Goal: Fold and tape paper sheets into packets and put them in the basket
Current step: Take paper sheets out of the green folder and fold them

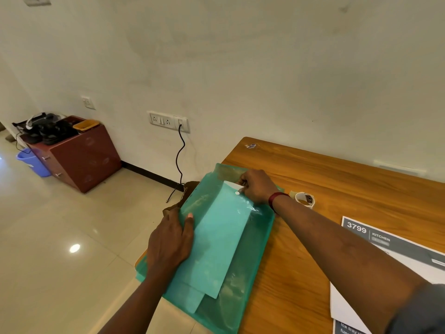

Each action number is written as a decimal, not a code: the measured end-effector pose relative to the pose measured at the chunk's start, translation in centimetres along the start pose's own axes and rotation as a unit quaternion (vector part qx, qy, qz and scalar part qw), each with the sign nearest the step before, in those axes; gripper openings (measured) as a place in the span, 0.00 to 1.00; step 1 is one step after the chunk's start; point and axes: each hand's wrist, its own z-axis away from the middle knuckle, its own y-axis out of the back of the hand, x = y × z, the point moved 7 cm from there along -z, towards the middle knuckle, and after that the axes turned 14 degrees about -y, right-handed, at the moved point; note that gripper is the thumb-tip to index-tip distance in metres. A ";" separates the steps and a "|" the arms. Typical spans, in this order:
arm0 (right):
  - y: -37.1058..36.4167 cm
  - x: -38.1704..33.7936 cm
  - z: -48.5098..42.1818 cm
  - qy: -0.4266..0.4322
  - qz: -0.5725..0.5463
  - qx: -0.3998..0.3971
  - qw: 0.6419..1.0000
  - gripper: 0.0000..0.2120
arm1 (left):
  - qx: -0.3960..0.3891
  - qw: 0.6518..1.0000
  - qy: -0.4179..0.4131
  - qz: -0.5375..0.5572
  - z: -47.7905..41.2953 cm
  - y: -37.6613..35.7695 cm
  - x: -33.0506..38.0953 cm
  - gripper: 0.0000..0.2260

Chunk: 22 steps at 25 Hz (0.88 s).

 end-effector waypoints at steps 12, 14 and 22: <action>6.0 -2.0 5.0 0.125 0.056 0.268 0.954 0.10 | -0.015 0.999 -0.010 -0.037 0.0 -0.6 -0.3 0.22; 7.2 -2.7 6.6 0.170 0.069 0.320 0.930 0.11 | -0.018 0.999 -0.014 -0.039 -0.1 -0.7 -0.4 0.22; 12.0 -5.1 12.0 0.254 0.051 0.469 0.844 0.16 | -0.031 0.998 -0.011 -0.044 -0.2 -1.0 -0.5 0.19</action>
